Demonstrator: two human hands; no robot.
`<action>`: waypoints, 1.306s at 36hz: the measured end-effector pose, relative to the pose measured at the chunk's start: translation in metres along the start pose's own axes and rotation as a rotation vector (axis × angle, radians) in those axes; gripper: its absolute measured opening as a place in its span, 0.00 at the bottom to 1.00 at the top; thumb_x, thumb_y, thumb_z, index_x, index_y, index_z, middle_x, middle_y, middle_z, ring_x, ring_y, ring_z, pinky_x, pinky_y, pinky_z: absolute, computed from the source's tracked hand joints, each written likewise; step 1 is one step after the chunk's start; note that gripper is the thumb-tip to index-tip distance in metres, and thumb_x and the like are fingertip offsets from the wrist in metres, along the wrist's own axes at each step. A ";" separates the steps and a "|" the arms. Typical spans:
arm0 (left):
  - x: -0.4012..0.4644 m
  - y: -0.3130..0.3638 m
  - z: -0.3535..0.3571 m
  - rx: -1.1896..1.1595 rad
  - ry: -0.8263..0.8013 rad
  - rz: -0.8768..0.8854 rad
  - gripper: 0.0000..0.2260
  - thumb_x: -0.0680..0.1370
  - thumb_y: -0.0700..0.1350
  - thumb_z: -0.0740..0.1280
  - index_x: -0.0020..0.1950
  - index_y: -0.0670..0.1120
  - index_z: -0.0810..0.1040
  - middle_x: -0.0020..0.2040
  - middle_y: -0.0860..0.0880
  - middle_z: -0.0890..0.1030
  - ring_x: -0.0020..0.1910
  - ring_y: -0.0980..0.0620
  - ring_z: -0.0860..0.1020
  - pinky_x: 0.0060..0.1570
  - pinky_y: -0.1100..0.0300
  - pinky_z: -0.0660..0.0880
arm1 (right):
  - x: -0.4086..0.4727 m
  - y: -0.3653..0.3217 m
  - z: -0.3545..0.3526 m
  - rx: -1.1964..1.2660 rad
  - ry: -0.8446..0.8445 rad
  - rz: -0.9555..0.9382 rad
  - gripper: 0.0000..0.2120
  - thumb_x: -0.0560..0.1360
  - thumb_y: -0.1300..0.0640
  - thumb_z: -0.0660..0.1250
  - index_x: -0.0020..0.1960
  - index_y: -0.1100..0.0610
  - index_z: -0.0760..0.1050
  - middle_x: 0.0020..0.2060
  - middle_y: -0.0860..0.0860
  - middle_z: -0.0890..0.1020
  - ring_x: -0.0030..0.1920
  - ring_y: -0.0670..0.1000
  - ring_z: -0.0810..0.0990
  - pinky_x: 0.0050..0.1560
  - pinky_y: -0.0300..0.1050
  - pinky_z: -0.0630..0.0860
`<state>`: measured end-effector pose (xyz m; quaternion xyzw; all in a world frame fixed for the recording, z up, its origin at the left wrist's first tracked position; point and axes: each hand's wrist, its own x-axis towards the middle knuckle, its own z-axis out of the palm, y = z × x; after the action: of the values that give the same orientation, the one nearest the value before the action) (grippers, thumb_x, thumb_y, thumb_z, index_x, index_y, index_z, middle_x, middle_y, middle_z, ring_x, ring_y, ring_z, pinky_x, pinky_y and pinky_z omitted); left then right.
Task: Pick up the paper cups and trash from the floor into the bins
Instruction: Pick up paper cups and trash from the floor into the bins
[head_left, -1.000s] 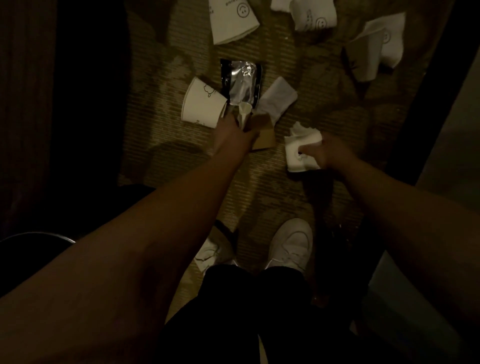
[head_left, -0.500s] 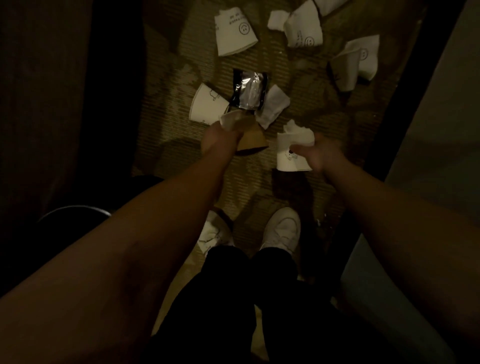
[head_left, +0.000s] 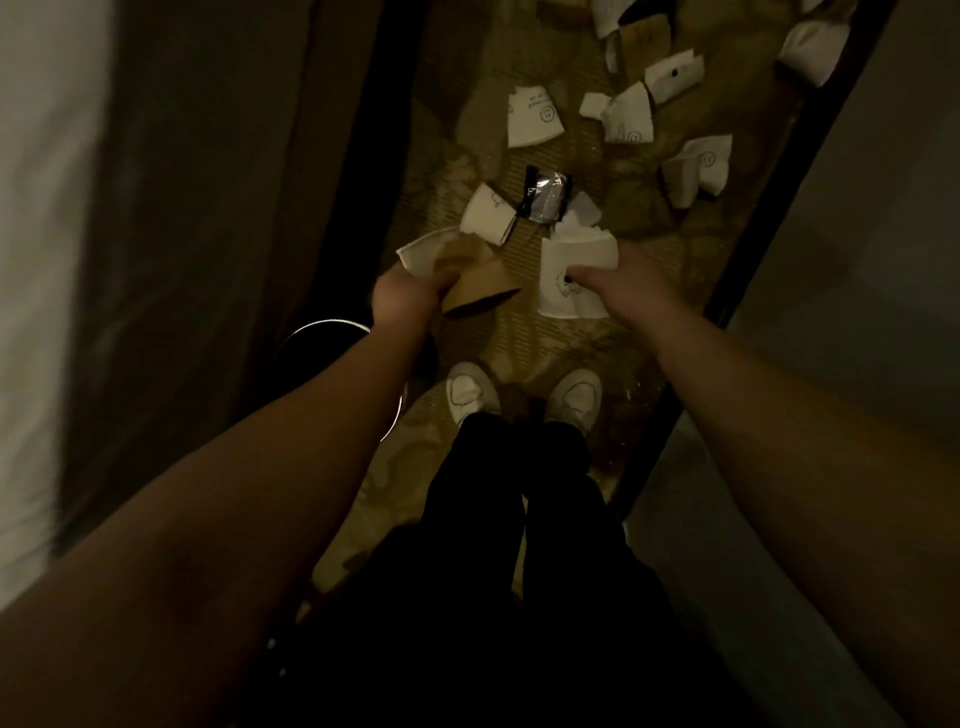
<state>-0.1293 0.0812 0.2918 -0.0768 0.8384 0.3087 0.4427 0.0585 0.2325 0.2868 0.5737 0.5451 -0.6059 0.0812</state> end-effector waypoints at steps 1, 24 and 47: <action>-0.011 0.002 -0.011 -0.026 -0.005 0.001 0.20 0.72 0.47 0.77 0.62 0.46 0.80 0.53 0.49 0.84 0.51 0.51 0.82 0.54 0.54 0.80 | -0.009 -0.007 0.002 0.003 -0.013 -0.009 0.20 0.77 0.56 0.71 0.67 0.56 0.73 0.53 0.46 0.77 0.48 0.43 0.75 0.35 0.26 0.69; -0.132 -0.108 -0.195 -0.379 0.207 -0.176 0.17 0.74 0.46 0.75 0.61 0.48 0.79 0.47 0.54 0.81 0.49 0.53 0.81 0.43 0.62 0.76 | -0.154 -0.072 0.129 -0.085 -0.183 -0.053 0.23 0.75 0.51 0.73 0.67 0.55 0.73 0.54 0.48 0.81 0.53 0.49 0.80 0.47 0.44 0.76; 0.009 -0.220 -0.226 0.250 0.023 0.029 0.22 0.74 0.58 0.68 0.63 0.47 0.78 0.57 0.47 0.81 0.56 0.46 0.79 0.55 0.53 0.76 | -0.129 -0.019 0.322 -0.561 -0.104 -0.088 0.27 0.76 0.51 0.71 0.69 0.60 0.68 0.63 0.56 0.76 0.61 0.57 0.76 0.50 0.44 0.70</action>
<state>-0.2037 -0.2252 0.2806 -0.0123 0.8762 0.2075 0.4348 -0.1082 -0.0706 0.3174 0.4728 0.7108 -0.4632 0.2381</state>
